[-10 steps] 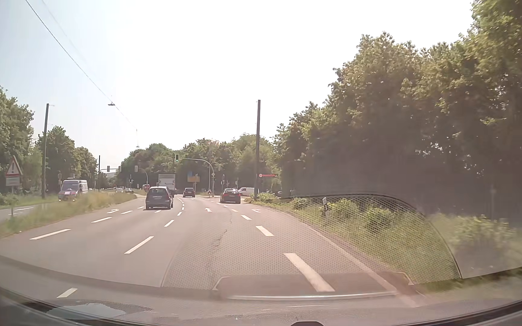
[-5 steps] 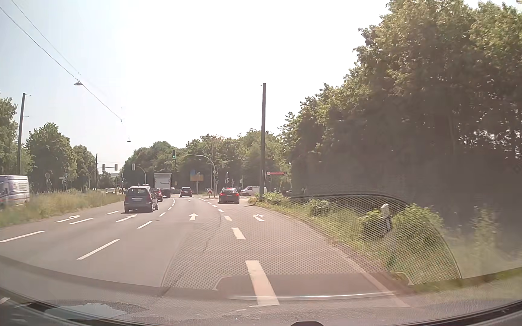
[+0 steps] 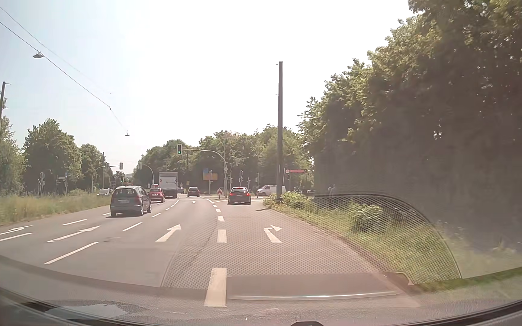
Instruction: Follow the waypoints while adhering to traffic rules and regulations
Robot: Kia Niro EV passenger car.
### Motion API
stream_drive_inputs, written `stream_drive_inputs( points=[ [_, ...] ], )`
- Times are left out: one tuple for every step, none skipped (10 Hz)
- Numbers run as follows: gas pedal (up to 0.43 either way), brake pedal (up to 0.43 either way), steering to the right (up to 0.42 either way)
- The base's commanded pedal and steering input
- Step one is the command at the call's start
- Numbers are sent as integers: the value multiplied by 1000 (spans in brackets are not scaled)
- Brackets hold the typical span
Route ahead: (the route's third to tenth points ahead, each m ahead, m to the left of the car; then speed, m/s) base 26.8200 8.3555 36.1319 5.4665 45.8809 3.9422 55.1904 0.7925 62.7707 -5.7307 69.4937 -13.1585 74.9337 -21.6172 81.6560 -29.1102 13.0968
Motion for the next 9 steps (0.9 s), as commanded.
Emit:
stream_drive_inputs(
  points=[
    [39, 0, -41],
    [28, 0, -41],
    [8, 0, -41],
    [0, 0, -41],
    [0, 0, -41],
    [0, 0, -40],
    [0, 0, -39],
    [0, 0, -36],
    [0, 0, -33]
  ],
)
